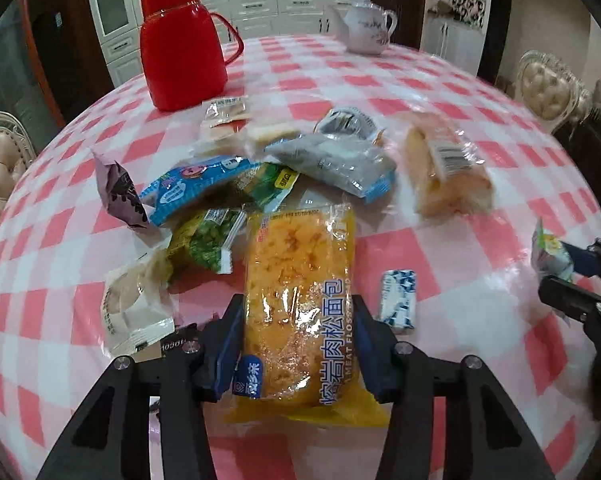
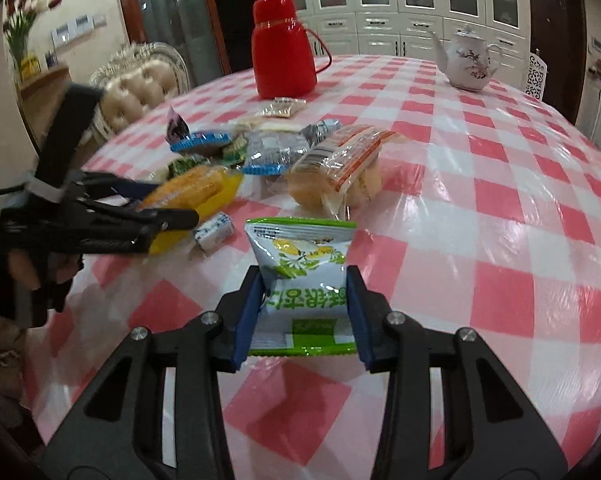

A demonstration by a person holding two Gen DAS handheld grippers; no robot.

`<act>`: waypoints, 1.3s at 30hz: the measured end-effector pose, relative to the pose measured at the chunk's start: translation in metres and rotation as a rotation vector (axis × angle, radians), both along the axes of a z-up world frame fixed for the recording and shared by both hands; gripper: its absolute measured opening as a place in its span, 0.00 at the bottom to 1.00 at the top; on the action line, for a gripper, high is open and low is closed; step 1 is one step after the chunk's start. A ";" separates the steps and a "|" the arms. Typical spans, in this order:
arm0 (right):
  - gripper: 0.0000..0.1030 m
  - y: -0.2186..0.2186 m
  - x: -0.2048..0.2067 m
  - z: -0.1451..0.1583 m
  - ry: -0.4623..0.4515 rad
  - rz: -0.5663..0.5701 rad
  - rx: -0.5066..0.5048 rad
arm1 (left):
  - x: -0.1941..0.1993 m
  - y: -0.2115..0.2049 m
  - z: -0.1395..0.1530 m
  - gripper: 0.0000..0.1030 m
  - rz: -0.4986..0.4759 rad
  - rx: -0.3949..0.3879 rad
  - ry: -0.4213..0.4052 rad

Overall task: Organize snacks
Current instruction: 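Grasp green lemon-print packet with right tool while left tool grasps yellow bread packet, then carry both held packets off the table toward the white box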

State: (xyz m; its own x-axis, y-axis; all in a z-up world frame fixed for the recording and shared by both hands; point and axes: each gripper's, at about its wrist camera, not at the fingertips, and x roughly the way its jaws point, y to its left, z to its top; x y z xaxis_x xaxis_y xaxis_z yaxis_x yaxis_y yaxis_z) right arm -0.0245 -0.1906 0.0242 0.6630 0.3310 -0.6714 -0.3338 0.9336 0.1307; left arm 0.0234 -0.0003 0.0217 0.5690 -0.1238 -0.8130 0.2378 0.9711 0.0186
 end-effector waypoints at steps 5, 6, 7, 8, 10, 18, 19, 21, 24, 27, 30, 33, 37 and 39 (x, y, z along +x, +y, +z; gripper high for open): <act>0.44 -0.009 -0.001 0.000 -0.002 -0.016 0.043 | -0.034 0.001 0.007 0.48 0.048 0.000 -0.092; 0.44 -0.010 -0.002 -0.002 -0.003 -0.019 0.048 | -0.044 0.004 0.009 0.48 0.072 -0.030 -0.110; 0.44 -0.011 -0.002 -0.002 -0.001 -0.020 0.050 | -0.048 0.006 0.010 0.48 0.084 -0.055 -0.117; 0.44 -0.011 -0.003 -0.003 -0.003 -0.023 0.048 | -0.050 0.007 0.010 0.48 0.091 -0.069 -0.120; 0.44 -0.011 -0.004 -0.002 -0.010 -0.028 0.045 | -0.056 0.007 0.010 0.48 0.108 -0.089 -0.136; 0.44 -0.009 -0.010 -0.001 -0.004 -0.047 0.029 | -0.090 0.029 0.019 0.48 0.138 -0.234 -0.142; 0.44 -0.009 -0.014 0.000 -0.003 -0.041 0.048 | -0.095 0.030 0.021 0.48 0.136 -0.232 -0.146; 0.44 -0.006 -0.021 0.002 0.000 -0.030 0.064 | -0.105 0.031 0.024 0.48 0.135 -0.215 -0.150; 0.44 0.000 -0.032 0.004 0.009 -0.014 0.075 | -0.116 0.026 0.025 0.48 0.123 -0.212 -0.150; 0.44 0.007 -0.044 0.008 0.011 0.008 0.071 | -0.123 0.014 0.024 0.48 0.101 -0.201 -0.149; 0.44 0.010 -0.056 0.010 0.012 0.026 0.061 | -0.131 -0.002 0.022 0.48 0.068 -0.190 -0.145; 0.44 0.005 -0.070 0.011 0.008 0.021 0.048 | -0.139 -0.019 0.022 0.48 0.028 -0.175 -0.145; 0.44 -0.014 -0.092 0.012 0.006 -0.006 0.040 | -0.148 -0.041 0.025 0.48 -0.023 -0.164 -0.148; 0.44 -0.023 -0.103 0.014 -0.004 -0.022 0.033 | -0.154 -0.055 0.027 0.48 -0.055 -0.157 -0.151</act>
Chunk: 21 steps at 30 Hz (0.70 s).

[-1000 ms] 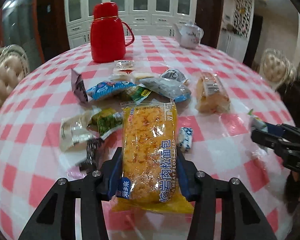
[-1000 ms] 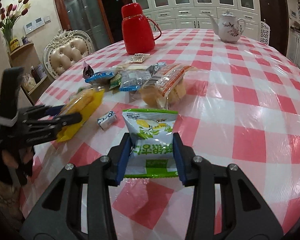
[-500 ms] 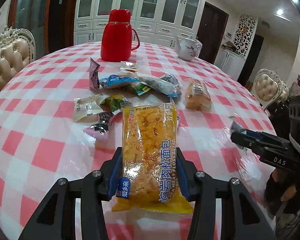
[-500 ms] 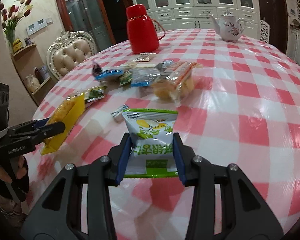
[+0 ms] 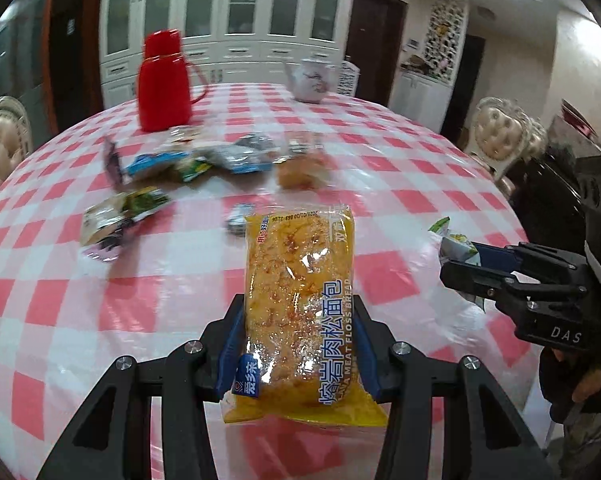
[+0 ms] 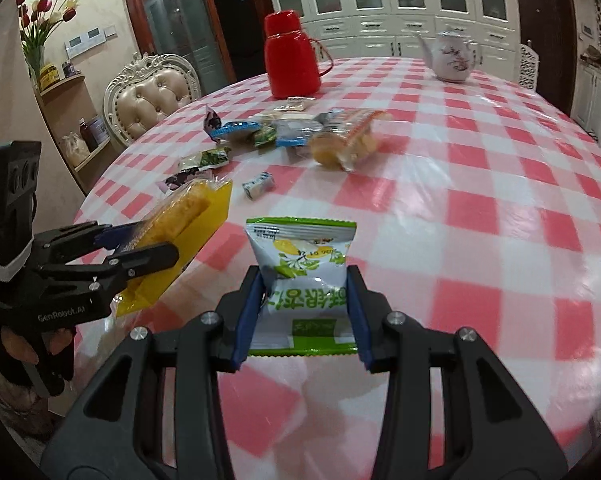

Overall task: Organize snacks
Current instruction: 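Carry both held packets off the table toward the white box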

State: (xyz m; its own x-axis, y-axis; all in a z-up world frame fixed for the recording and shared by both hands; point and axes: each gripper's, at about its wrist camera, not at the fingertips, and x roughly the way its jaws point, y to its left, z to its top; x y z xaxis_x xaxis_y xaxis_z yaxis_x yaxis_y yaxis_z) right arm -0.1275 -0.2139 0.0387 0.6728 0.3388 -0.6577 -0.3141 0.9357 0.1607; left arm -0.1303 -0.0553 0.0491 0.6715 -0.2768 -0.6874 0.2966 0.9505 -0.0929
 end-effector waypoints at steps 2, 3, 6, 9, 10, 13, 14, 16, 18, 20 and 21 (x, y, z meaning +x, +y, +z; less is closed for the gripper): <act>0.44 -0.012 -0.014 0.002 -0.015 -0.016 -0.009 | -0.006 -0.016 0.002 0.48 -0.037 0.012 -0.008; 0.44 -0.018 -0.020 0.003 -0.019 -0.021 -0.009 | -0.009 -0.025 0.002 0.48 -0.059 0.017 -0.010; 0.44 -0.039 -0.038 0.005 -0.029 -0.050 -0.010 | -0.015 -0.049 0.002 0.48 -0.123 0.024 -0.002; 0.44 -0.065 -0.059 0.010 -0.055 -0.098 0.007 | -0.021 -0.073 -0.001 0.48 -0.177 0.051 0.005; 0.44 -0.073 -0.065 0.012 -0.063 -0.111 0.004 | -0.022 -0.079 -0.001 0.48 -0.191 0.055 0.007; 0.44 -0.097 -0.083 0.016 -0.061 -0.143 -0.021 | -0.026 -0.106 -0.001 0.48 -0.265 0.056 0.027; 0.44 -0.101 -0.086 0.018 -0.061 -0.150 -0.030 | -0.028 -0.115 0.000 0.48 -0.286 0.060 0.027; 0.44 -0.114 -0.095 0.021 -0.058 -0.187 -0.066 | -0.032 -0.131 0.001 0.48 -0.321 0.074 0.022; 0.44 -0.126 -0.099 0.024 -0.057 -0.216 -0.087 | -0.037 -0.151 0.001 0.48 -0.368 0.087 0.021; 0.44 -0.140 -0.102 0.027 -0.063 -0.251 -0.104 | -0.040 -0.165 0.002 0.48 -0.399 0.099 0.019; 0.44 -0.147 -0.102 0.028 -0.058 -0.270 -0.115 | -0.043 -0.177 0.003 0.48 -0.421 0.108 0.016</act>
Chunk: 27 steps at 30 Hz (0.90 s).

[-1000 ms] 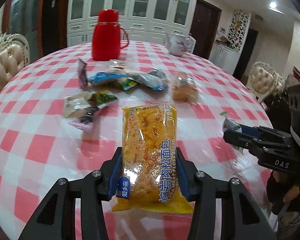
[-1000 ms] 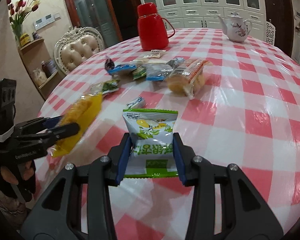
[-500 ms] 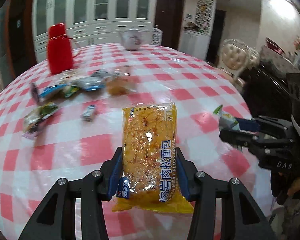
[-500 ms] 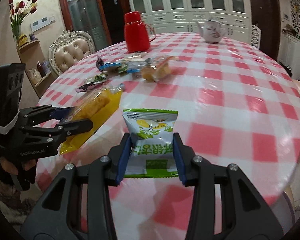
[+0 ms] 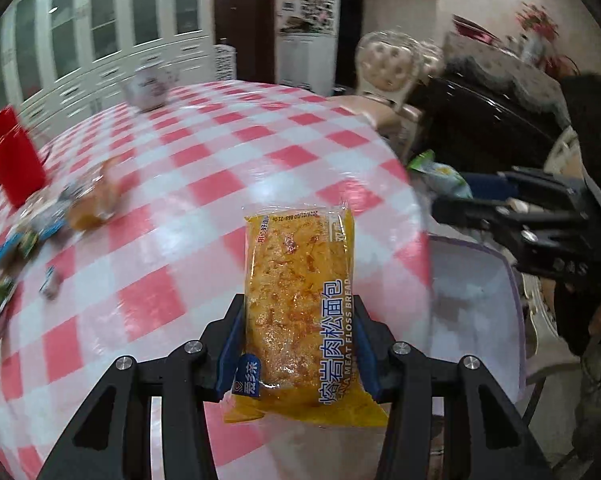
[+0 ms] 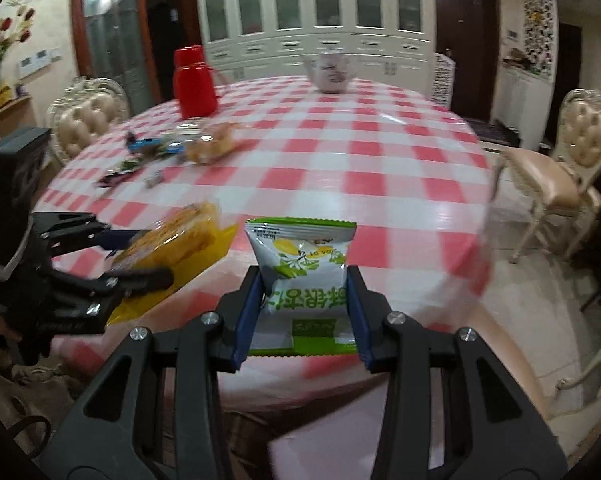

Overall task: Organize snacks
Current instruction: 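Carry both held packets off the table toward the white box, then open both tools to drop the packets into the white box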

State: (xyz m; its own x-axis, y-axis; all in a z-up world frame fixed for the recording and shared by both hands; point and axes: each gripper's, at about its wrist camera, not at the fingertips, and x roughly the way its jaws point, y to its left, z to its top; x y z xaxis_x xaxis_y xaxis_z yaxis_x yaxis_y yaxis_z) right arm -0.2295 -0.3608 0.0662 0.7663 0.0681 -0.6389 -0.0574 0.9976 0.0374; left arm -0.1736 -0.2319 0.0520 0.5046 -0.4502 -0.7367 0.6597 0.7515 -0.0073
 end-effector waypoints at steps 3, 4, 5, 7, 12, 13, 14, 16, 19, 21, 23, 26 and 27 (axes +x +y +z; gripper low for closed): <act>0.44 -0.019 -0.004 -0.001 0.017 -0.044 -0.037 | -0.006 -0.023 0.002 0.48 -0.053 0.006 0.000; 0.44 -0.026 -0.006 -0.002 0.029 -0.057 -0.056 | -0.007 -0.027 0.003 0.48 -0.065 0.004 0.003; 0.45 -0.031 -0.006 -0.004 0.040 -0.067 -0.076 | -0.008 -0.034 0.003 0.48 -0.082 0.000 0.006; 0.45 -0.043 -0.008 -0.010 0.079 -0.080 -0.130 | -0.013 -0.052 0.005 0.48 -0.125 -0.009 0.016; 0.45 -0.079 -0.023 -0.024 0.172 -0.112 -0.249 | -0.031 -0.091 0.004 0.48 -0.239 -0.031 0.061; 0.45 -0.088 -0.025 -0.028 0.204 -0.126 -0.279 | -0.036 -0.101 0.002 0.48 -0.270 -0.036 0.076; 0.45 -0.094 -0.028 -0.032 0.228 -0.138 -0.307 | -0.041 -0.110 -0.002 0.48 -0.299 -0.035 0.089; 0.45 -0.110 -0.033 -0.044 0.290 -0.167 -0.362 | -0.048 -0.125 -0.009 0.48 -0.343 -0.022 0.110; 0.45 -0.128 -0.042 -0.058 0.347 -0.191 -0.377 | -0.062 -0.151 -0.029 0.48 -0.418 0.024 0.143; 0.45 -0.136 -0.045 -0.067 0.381 -0.198 -0.375 | -0.066 -0.162 -0.043 0.48 -0.454 0.054 0.175; 0.45 -0.141 -0.047 -0.077 0.424 -0.192 -0.381 | -0.069 -0.173 -0.057 0.48 -0.479 0.080 0.203; 0.45 -0.144 -0.054 -0.092 0.499 -0.144 -0.386 | -0.078 -0.185 -0.077 0.48 -0.531 0.111 0.259; 0.45 -0.144 -0.054 -0.096 0.518 -0.130 -0.382 | -0.080 -0.188 -0.083 0.49 -0.542 0.114 0.287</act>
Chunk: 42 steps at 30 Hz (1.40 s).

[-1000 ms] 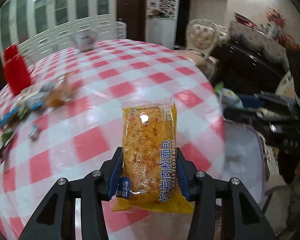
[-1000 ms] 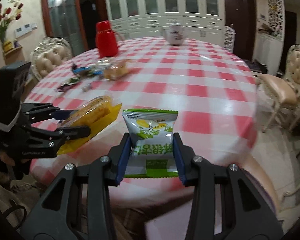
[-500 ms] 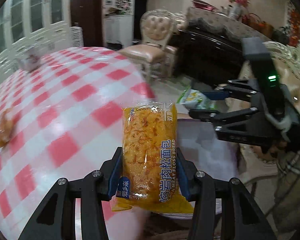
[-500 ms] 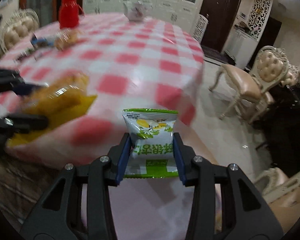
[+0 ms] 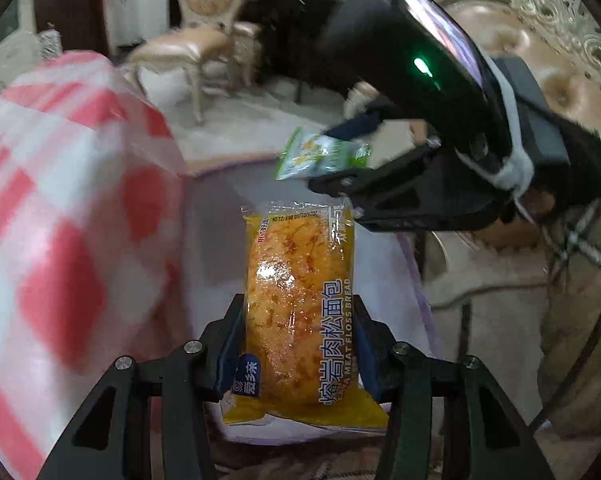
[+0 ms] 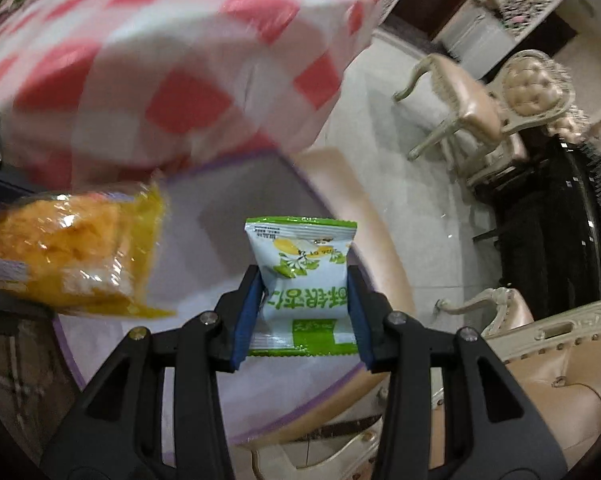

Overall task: Organize snacks
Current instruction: 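Open both tools to drop the packets into the white box, then grasp pink chocolate wafer with left tool while right tool grasps blue-white candy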

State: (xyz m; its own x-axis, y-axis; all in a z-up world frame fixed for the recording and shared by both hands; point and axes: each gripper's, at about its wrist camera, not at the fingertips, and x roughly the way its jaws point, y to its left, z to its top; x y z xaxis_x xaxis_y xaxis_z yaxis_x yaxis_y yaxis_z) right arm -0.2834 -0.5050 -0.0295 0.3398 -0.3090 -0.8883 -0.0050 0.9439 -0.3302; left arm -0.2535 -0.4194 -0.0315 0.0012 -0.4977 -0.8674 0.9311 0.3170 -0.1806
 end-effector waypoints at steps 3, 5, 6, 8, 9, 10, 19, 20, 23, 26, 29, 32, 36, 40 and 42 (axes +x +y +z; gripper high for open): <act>0.56 -0.004 -0.002 -0.005 0.033 -0.002 0.020 | -0.003 0.001 0.000 0.50 -0.014 -0.016 0.005; 0.63 -0.010 -0.001 0.000 0.005 -0.033 0.040 | -0.002 0.007 0.007 0.58 0.002 -0.043 -0.017; 0.63 -0.011 -0.001 0.004 -0.018 -0.046 0.045 | 0.002 0.013 0.012 0.60 0.022 -0.063 -0.029; 0.63 -0.008 0.001 0.018 -0.073 -0.056 0.048 | 0.013 0.029 0.022 0.62 0.072 -0.095 -0.053; 0.63 -0.005 0.005 0.018 -0.095 -0.057 0.050 | 0.018 0.039 0.028 0.62 0.103 -0.113 -0.073; 0.63 -0.001 0.006 0.029 -0.146 -0.058 0.056 | 0.023 0.051 0.035 0.63 0.134 -0.135 -0.093; 0.76 0.077 0.055 0.080 -0.507 0.020 0.316 | 0.075 0.187 0.074 0.77 0.508 -0.282 -0.217; 0.76 0.094 0.065 0.081 -0.510 0.050 0.340 | 0.080 0.203 0.076 0.81 0.547 -0.282 -0.227; 0.76 0.140 0.088 0.082 -0.504 0.118 0.360 | 0.097 0.263 0.074 0.81 0.715 -0.262 -0.265; 0.76 0.190 0.114 0.083 -0.480 0.192 0.419 | 0.113 0.330 0.062 0.81 0.912 -0.218 -0.290; 0.76 0.235 0.146 0.077 -0.439 0.233 0.477 | 0.125 0.389 0.053 0.81 1.074 -0.187 -0.295; 0.76 0.285 0.176 0.067 -0.381 0.290 0.512 | 0.136 0.444 0.049 0.81 1.214 -0.177 -0.283; 0.76 0.346 0.216 0.052 -0.326 0.363 0.480 | 0.153 0.489 0.047 0.81 1.297 -0.199 -0.283; 0.76 0.387 0.250 0.044 -0.297 0.379 0.447 | 0.180 0.509 0.043 0.81 1.300 -0.185 -0.245; 0.76 0.399 0.267 0.040 -0.281 0.360 0.444 | 0.193 0.514 0.043 0.81 1.307 -0.179 -0.235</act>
State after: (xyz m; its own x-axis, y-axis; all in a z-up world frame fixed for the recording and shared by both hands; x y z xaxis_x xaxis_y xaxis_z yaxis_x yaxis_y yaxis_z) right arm -0.0165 -0.1055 0.0101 0.5924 0.2451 -0.7674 -0.3177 0.9465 0.0571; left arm -0.0603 0.0946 0.0111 0.6989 -0.1233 -0.7045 -0.0201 0.9813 -0.1916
